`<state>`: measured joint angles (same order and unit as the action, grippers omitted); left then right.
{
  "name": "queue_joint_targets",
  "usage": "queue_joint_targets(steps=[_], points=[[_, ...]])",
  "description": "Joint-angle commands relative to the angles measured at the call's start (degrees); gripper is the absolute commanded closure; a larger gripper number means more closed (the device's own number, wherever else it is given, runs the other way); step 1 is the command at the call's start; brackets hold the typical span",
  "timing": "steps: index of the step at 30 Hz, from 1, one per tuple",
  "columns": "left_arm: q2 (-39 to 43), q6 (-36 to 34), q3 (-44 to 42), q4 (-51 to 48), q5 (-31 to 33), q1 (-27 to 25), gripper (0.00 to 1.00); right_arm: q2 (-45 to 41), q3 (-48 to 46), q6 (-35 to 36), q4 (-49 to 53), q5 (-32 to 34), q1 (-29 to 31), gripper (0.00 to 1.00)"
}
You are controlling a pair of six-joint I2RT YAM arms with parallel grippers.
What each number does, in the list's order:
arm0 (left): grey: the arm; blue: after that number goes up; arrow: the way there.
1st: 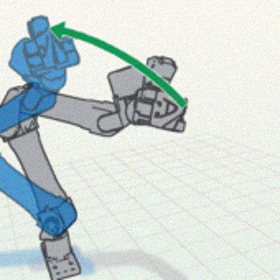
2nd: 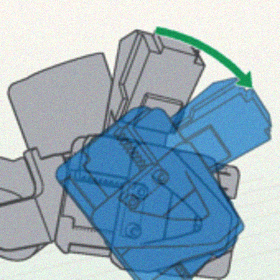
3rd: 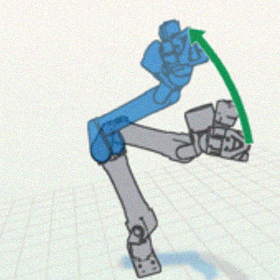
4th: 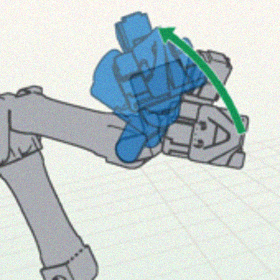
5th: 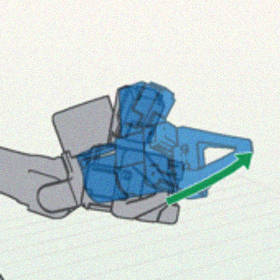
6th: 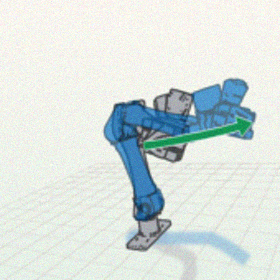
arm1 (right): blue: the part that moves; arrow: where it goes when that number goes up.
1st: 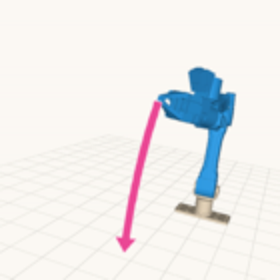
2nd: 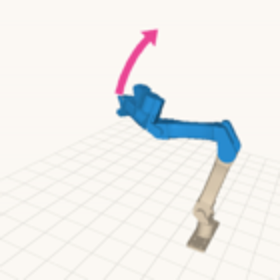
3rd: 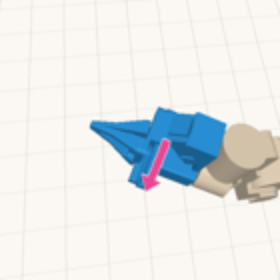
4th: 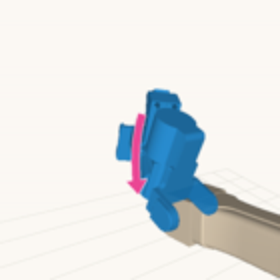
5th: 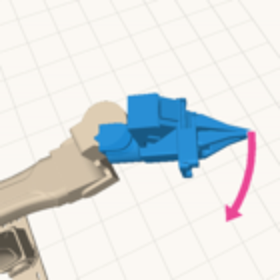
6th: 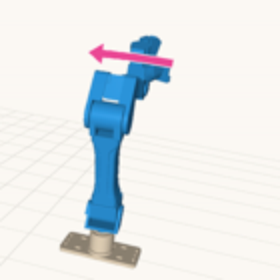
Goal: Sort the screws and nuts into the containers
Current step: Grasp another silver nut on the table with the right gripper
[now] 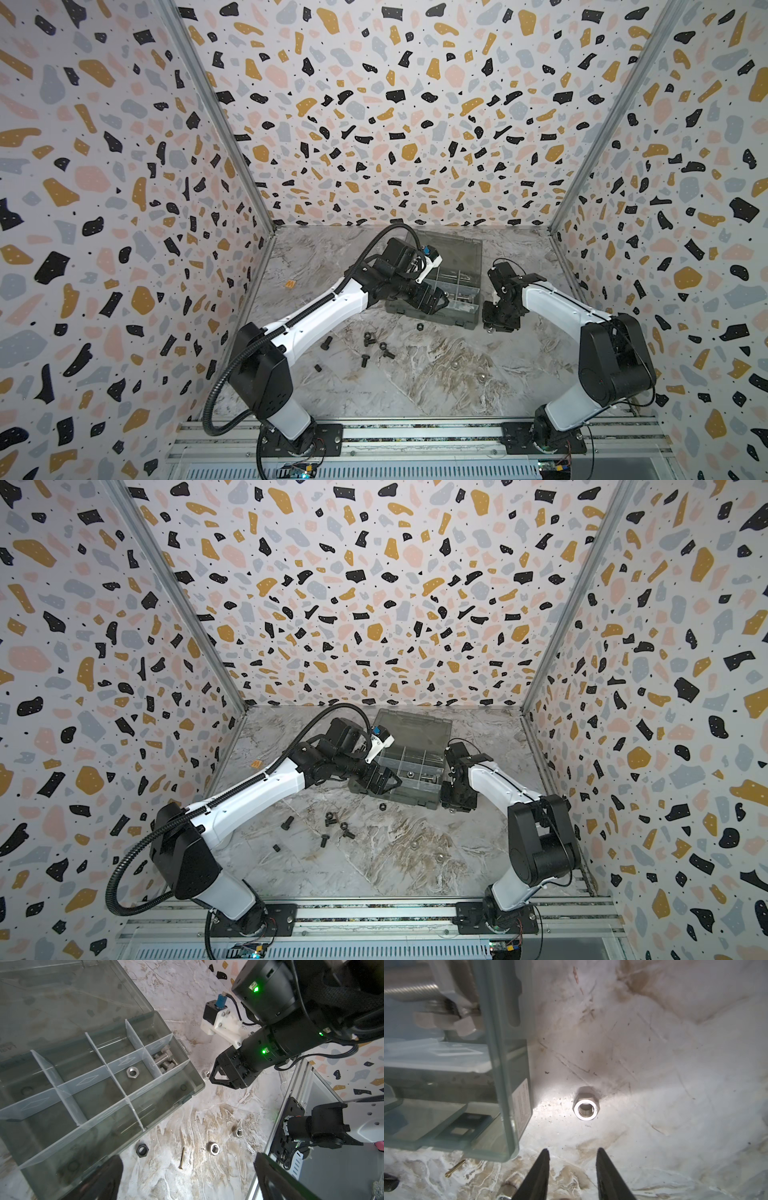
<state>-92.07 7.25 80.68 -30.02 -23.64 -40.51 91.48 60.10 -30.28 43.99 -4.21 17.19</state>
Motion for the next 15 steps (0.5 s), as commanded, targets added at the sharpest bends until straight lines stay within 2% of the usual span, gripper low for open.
queue_joint_targets(steps=[1,15], points=[[0.0,-0.5,2.3,-0.8,-0.1,0.0,0.00,-1.2,-0.4,-0.7,-2.4,1.3,-0.4,0.60],[1.7,-1.1,1.6,-1.8,2.0,0.0,0.00,4.1,-1.0,0.7,-4.9,1.9,-1.6,0.60]])
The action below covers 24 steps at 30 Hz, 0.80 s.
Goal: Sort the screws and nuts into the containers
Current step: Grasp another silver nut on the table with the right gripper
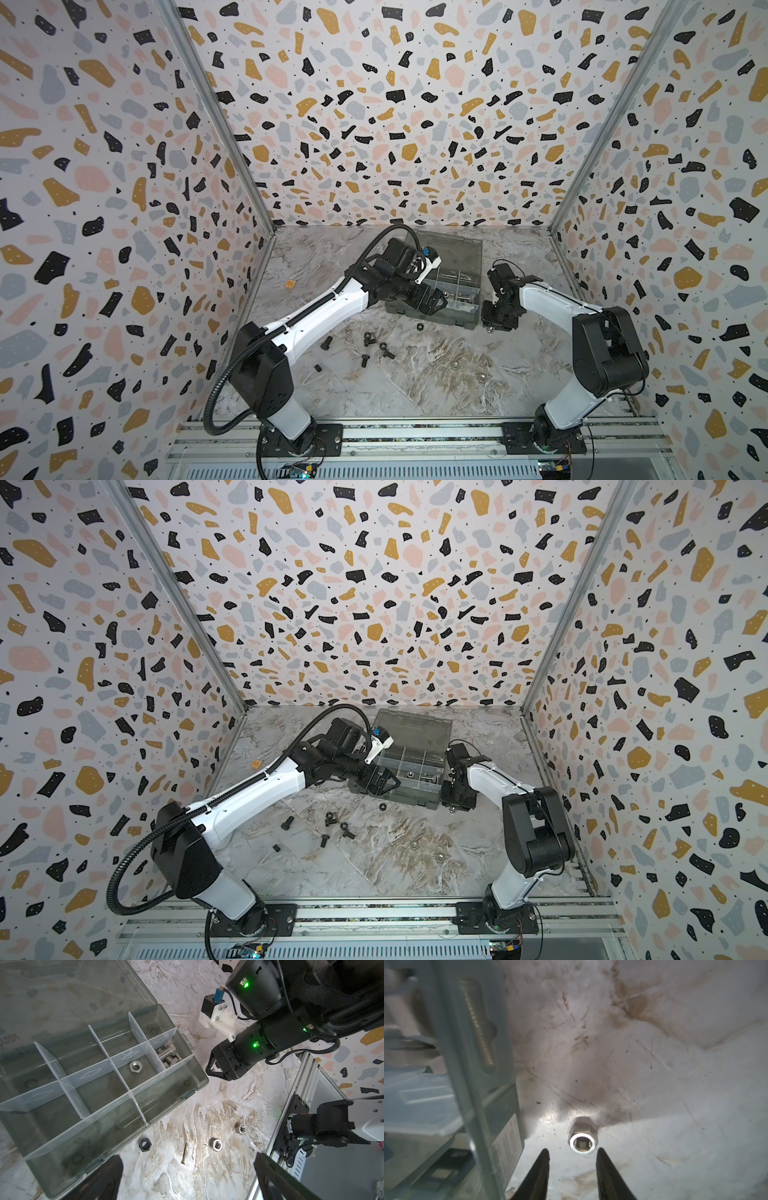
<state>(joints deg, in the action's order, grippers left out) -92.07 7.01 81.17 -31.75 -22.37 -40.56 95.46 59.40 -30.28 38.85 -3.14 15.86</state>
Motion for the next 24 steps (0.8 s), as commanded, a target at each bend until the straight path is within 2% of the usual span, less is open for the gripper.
queue_joint_targets(steps=[1,13,22,24], points=[[1.6,-0.9,1.0,0.0,0.9,0.0,0.00,0.4,-0.1,0.7,0.3,0.9,-0.3,0.60],[0.3,-1.6,1.5,-0.1,0.1,0.1,0.00,2.8,-0.4,1.0,0.3,1.3,-1.0,0.61],[0.4,-1.7,1.2,-0.1,0.3,0.1,0.00,4.3,-0.6,1.5,-0.2,1.3,-1.4,0.65],[0.4,-1.7,1.0,-0.1,0.4,0.1,0.00,4.5,-0.5,1.6,0.0,1.1,-1.4,0.70]])
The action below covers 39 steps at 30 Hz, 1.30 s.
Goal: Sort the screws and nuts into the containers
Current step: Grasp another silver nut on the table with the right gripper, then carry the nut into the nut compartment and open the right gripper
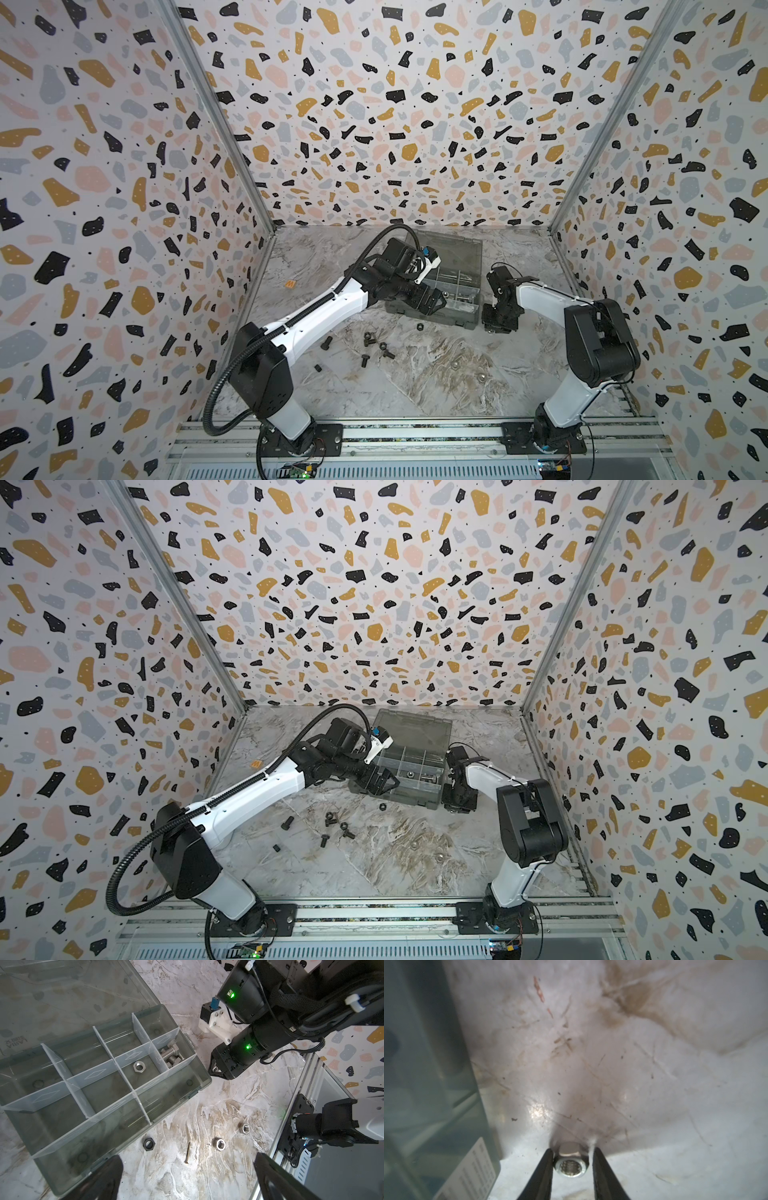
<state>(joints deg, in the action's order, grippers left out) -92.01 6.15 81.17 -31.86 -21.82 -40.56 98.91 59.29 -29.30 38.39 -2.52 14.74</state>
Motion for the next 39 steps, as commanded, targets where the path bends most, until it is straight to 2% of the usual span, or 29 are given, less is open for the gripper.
queue_joint_targets(steps=[1,3,5,12,20,31,39], points=[[0.5,-0.9,1.0,0.0,0.0,0.1,0.00,1.2,-0.3,0.6,0.6,0.5,-0.2,0.74],[0.7,-0.9,0.8,0.0,0.2,0.1,0.00,1.2,-0.4,0.7,0.7,0.4,-0.2,0.81],[0.9,-0.9,0.5,0.2,0.3,0.1,0.00,1.1,-0.2,0.7,0.9,0.4,-0.2,0.83],[2.3,-0.7,-1.5,0.9,1.1,0.9,0.00,-1.6,3.5,0.8,4.3,1.3,-0.3,0.84],[4.6,0.8,-4.3,3.4,-0.3,4.9,0.00,-2.6,15.7,0.9,10.2,1.5,0.9,0.84],[5.1,0.6,-4.0,3.0,-0.1,6.5,0.00,8.7,33.7,0.6,11.4,-1.0,7.8,0.84],[6.2,0.6,-4.5,2.7,0.3,7.5,0.00,16.4,41.6,0.8,12.0,-2.3,11.7,0.84]])
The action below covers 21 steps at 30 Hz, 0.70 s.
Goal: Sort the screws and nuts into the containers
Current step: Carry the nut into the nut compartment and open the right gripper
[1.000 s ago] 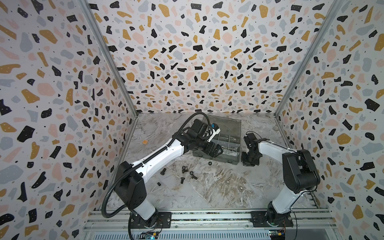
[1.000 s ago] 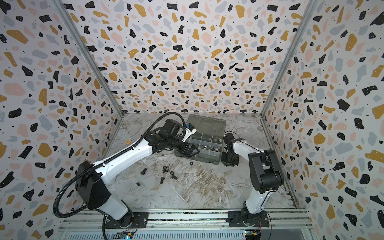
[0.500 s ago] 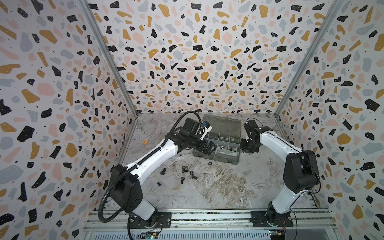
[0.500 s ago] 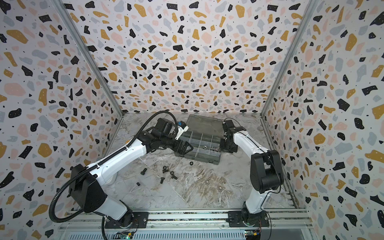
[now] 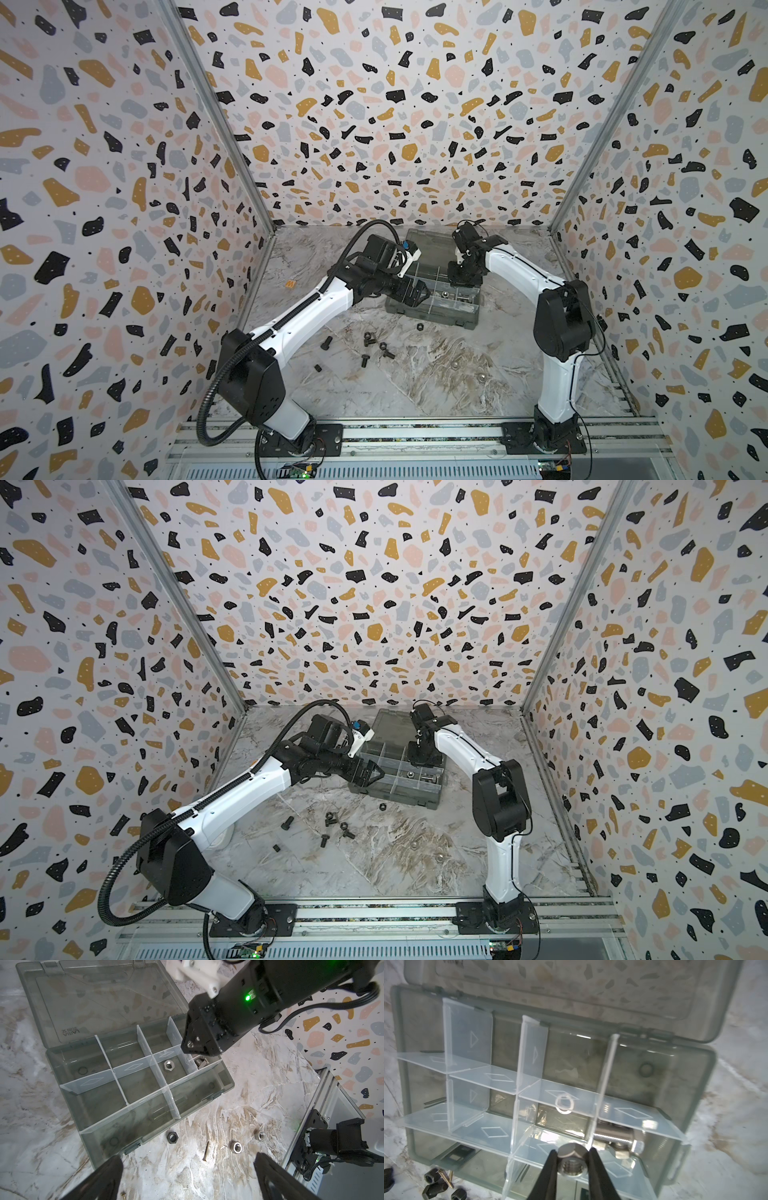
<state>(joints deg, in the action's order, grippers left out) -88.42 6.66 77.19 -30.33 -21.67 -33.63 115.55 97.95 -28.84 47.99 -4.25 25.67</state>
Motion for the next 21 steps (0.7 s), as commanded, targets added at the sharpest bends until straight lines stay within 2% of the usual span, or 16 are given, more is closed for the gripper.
queue_joint_targets(steps=[1,5,9,11,15,21], points=[[2.8,0.1,-0.7,1.2,0.3,0.7,0.00,0.6,3.4,0.4,2.3,-0.7,1.0,0.84],[3.6,0.1,-1.5,1.6,0.3,1.3,0.00,2.5,4.1,0.6,2.3,-1.3,1.1,0.81],[3.8,0.2,-1.7,1.7,0.4,1.7,0.00,2.3,5.3,1.4,3.5,-1.9,1.1,0.68],[3.8,0.4,-1.8,1.8,0.2,1.9,0.00,1.2,6.0,1.6,5.0,-1.4,1.2,0.66],[3.9,1.3,-2.4,2.4,-1.3,1.9,0.00,-3.7,4.4,1.8,7.9,-0.2,1.2,0.61],[4.4,2.2,-4.0,4.4,-3.1,1.8,0.00,-14.8,-6.1,0.1,8.0,0.9,1.1,0.61]])
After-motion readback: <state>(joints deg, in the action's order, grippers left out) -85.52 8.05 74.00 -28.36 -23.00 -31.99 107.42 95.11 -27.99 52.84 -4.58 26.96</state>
